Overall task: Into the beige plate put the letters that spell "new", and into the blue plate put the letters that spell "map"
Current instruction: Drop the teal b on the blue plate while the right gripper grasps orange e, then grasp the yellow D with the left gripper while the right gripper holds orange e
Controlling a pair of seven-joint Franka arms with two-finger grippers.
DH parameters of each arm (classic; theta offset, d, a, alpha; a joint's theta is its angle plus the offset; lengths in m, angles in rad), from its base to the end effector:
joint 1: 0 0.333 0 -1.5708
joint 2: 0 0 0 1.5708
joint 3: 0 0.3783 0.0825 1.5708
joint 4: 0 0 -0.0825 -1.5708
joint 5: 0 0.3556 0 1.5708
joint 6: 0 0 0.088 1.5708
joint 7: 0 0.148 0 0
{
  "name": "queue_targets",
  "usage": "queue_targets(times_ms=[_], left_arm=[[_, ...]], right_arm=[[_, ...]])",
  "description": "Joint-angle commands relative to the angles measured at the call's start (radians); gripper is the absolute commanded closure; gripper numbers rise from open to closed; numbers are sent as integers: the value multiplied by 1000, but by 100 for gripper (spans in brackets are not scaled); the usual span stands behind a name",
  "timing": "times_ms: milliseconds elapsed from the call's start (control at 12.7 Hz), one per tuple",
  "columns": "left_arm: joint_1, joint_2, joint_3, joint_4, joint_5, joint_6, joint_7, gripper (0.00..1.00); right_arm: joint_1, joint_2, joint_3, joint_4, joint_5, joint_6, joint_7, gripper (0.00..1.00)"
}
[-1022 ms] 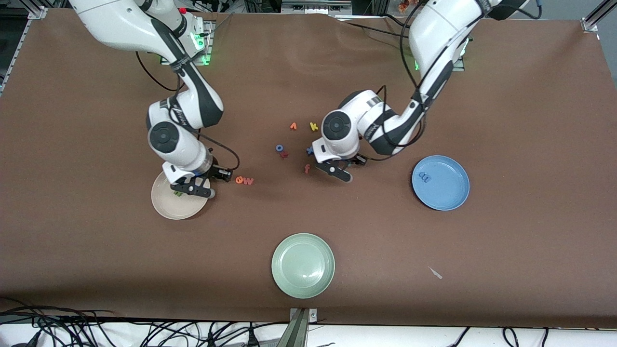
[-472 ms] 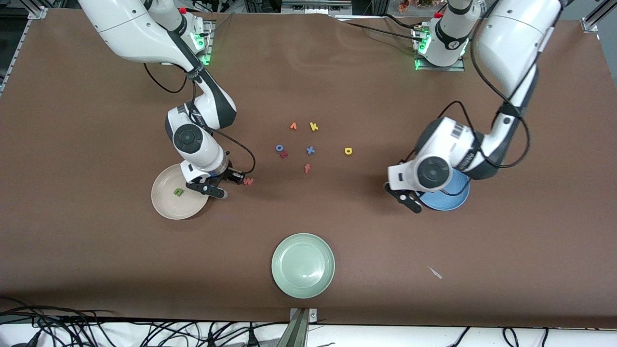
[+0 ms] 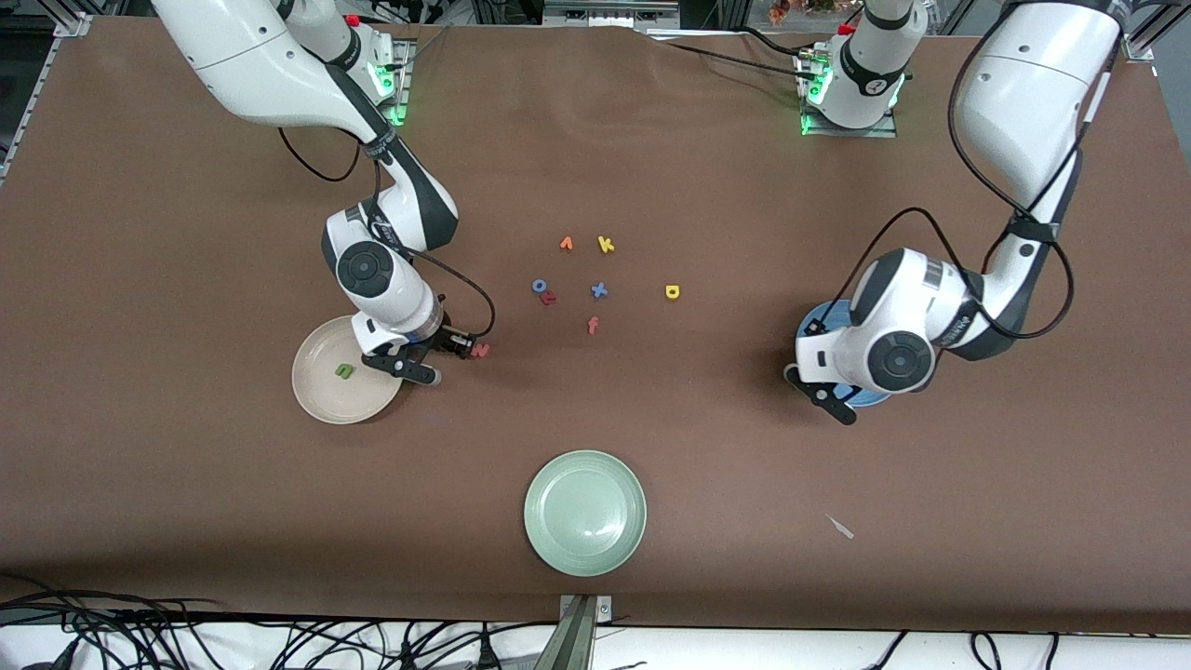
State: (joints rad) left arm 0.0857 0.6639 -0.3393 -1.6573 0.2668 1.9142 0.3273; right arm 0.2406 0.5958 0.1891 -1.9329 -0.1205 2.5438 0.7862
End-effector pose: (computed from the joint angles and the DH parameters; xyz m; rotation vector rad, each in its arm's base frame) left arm 0.6330 -0.1076 0.2440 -2.9077 1.0427 0.5624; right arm 0.5893 0.2597 0.2157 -3.0626 0.4489 -0.0051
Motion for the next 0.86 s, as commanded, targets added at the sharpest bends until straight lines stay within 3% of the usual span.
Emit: queue_targets(times_ms=[0,472,786], left_arm=[[-4,3,-9,2,-15,19,30,0],[-50,-27,-27,87,-199,-12,3,0],[-248,-40,-27,70,-210,-9,-447,0]], right_arm=[[8,35,4,32,-31,7,25,49],[14,36,4,34,-33,19,39,49],[16,36,4,31,-31,39,41,53]])
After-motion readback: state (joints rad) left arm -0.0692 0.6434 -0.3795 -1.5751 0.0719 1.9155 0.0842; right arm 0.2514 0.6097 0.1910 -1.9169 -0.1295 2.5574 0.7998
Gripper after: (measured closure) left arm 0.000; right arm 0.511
